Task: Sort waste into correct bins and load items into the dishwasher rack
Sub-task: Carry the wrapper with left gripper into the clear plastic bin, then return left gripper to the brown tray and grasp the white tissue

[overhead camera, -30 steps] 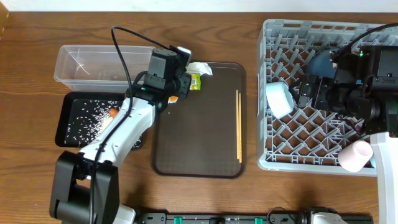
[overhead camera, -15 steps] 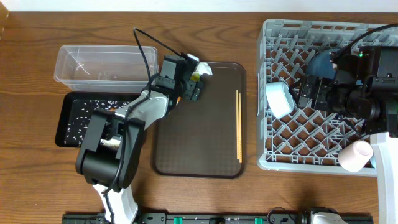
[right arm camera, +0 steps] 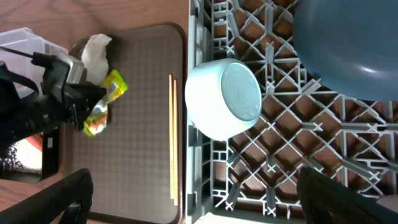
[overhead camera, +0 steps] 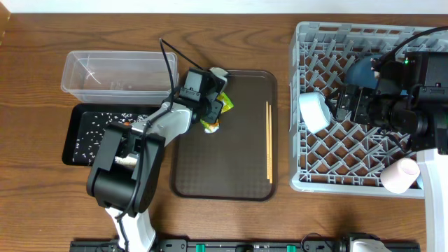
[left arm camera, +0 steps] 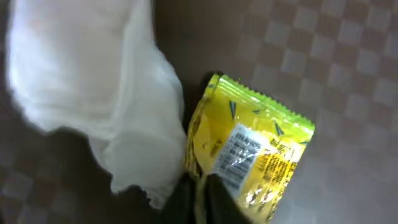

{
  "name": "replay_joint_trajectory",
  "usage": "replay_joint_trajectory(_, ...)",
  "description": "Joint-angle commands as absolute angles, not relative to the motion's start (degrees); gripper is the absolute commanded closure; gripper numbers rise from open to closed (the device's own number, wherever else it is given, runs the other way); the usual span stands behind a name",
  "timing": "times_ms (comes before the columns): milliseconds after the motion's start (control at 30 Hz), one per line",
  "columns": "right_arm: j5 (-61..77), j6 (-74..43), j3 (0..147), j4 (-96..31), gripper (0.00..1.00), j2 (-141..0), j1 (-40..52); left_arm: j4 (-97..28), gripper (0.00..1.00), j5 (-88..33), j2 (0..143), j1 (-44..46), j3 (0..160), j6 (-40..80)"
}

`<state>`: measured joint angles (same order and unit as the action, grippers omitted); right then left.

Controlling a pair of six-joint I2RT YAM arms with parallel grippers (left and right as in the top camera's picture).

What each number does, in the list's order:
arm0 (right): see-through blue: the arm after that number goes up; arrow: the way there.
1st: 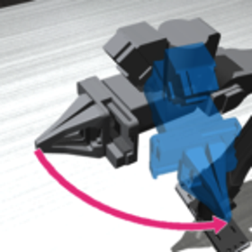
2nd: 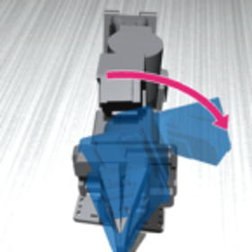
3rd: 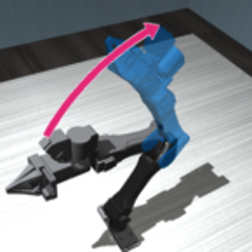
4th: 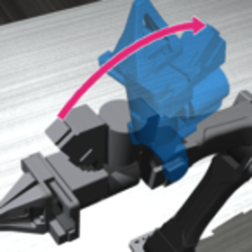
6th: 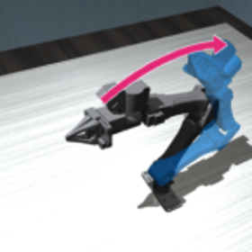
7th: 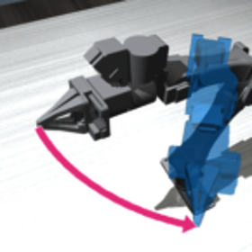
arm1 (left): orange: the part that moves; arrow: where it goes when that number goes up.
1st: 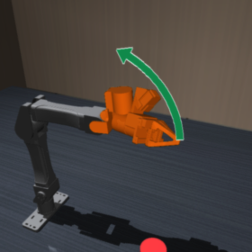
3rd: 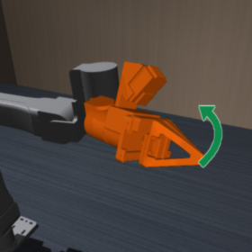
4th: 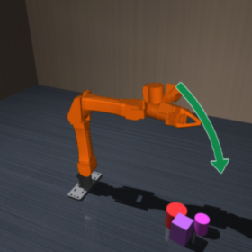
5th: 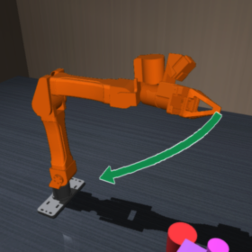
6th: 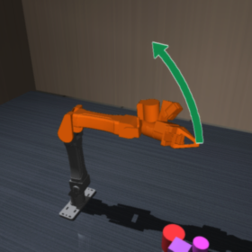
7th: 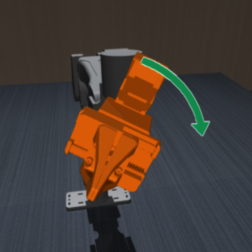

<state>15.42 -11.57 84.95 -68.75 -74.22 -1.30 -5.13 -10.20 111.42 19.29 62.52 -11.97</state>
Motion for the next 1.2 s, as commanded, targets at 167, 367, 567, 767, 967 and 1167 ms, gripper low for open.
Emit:
replay_joint_trajectory(167,15.2,-12.2,85.1,-69.0,0.03,-74.3,-0.8,-12.0,0.94,-11.4,101.1,20.1,62.6,-10.2)
replay_joint_trajectory(367,15.2,-12.2,85.1,-69.0,0.03,-74.3,-0.8,-14.1,0.94,-4.6,90.0,19.8,62.6,-10.2)
replay_joint_trajectory(567,15.2,-12.2,85.1,-69.1,0.03,-74.3,-0.8,-9.1,0.94,11.2,86.5,14.9,62.6,-10.5)
replay_joint_trajectory(767,15.2,-12.2,85.1,-69.0,0.03,-74.3,-0.8,-2.6,0.94,7.0,91.6,4.7,62.6,-8.7)
replay_joint_trajectory(967,15.3,-12.4,85.1,-69.1,0.04,-74.3,-0.8,4.9,0.60,5.6,97.2,0.1,62.6,-1.7)
replay_joint_trajectory(1167,15.2,-12.4,85.1,-69.2,0.03,-74.3,-0.8,3.0,0.41,4.4,93.6,0.3,62.6,-1.6)
